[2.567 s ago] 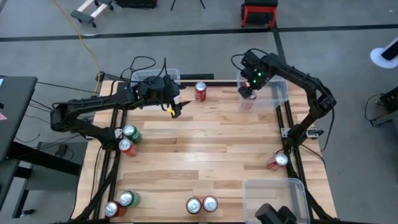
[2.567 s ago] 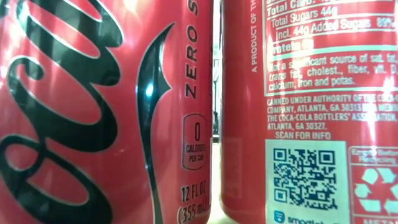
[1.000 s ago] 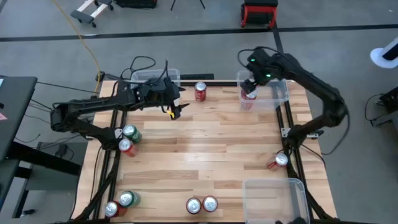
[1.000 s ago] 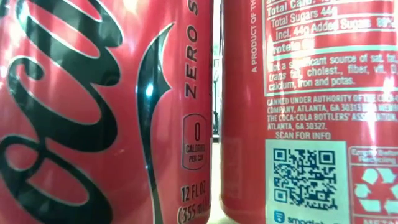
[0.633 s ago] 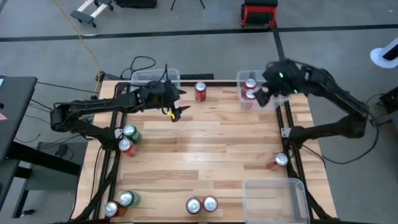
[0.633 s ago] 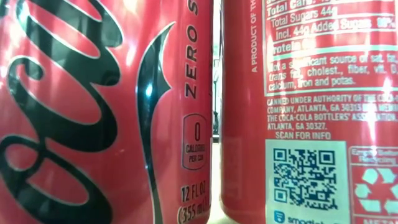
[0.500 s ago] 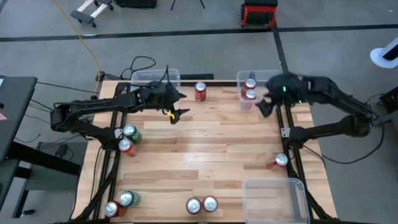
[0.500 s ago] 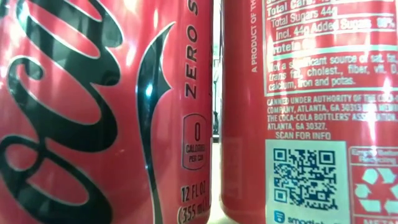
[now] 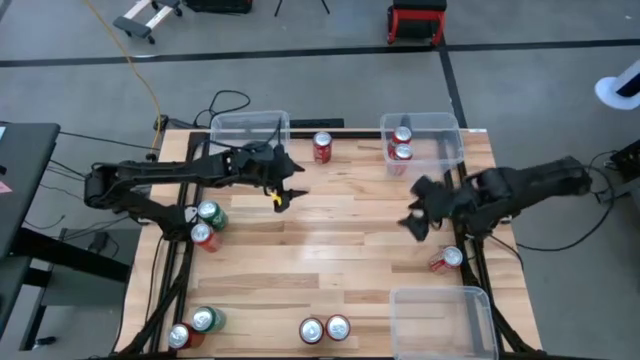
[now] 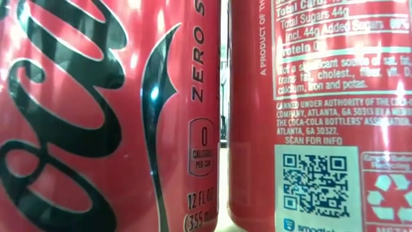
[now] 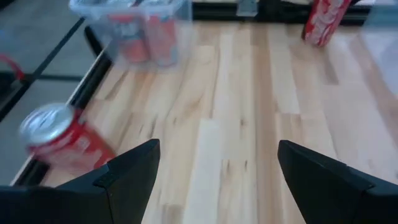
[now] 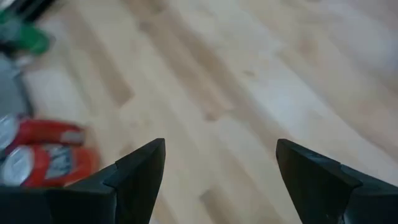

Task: Sort soda cans
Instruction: Put the middle right red-white soda can into the bottom transparent bin

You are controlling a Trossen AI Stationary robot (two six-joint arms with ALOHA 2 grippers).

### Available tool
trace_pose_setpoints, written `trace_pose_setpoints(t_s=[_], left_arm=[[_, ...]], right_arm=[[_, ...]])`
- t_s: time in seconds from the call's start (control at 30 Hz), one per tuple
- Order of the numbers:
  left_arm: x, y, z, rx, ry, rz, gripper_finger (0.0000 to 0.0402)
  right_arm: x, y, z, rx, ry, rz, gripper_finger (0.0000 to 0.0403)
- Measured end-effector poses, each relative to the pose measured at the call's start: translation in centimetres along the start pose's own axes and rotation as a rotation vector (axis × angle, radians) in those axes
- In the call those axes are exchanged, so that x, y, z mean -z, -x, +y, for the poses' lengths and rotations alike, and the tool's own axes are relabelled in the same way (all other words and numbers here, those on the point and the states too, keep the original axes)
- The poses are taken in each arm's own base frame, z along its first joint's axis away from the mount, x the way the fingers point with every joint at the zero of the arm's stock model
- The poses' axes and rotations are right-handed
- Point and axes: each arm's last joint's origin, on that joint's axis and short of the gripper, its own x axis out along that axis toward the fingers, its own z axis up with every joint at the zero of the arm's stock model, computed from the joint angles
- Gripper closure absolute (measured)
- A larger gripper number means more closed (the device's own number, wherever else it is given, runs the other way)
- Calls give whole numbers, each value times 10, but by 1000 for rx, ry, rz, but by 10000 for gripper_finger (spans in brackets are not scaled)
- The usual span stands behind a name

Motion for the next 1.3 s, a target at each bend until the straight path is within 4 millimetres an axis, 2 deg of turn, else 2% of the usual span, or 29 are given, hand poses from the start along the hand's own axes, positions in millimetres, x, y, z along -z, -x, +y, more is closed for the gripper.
trace_pose_setpoints(t_s=[0.17,0.4,0.5,0.67,0.77,1.0,1.17,1.3], left_arm=[[7,-15,-2,9,-2,45,79],[28,-50,-3,9,-5,135,79],[37,-67,-3,0,-2,156,79],[42,-87,-3,0,38,174,79],[41,-88,-4,4,39,174,79],[30,-79,-11,17,25,123,79],[28,-79,-17,34,8,120,79],[30,-78,-23,49,-1,140,79]], right_arm=[[25,-10,20,-8,166,153,79],[56,-6,40,-68,211,261,90],[61,-4,37,-11,124,292,100],[69,2,14,251,-48,376,108],[73,7,8,326,-107,422,109],[77,12,7,326,-187,511,110],[78,15,0,430,-249,524,110],[78,14,3,395,-265,519,110]])
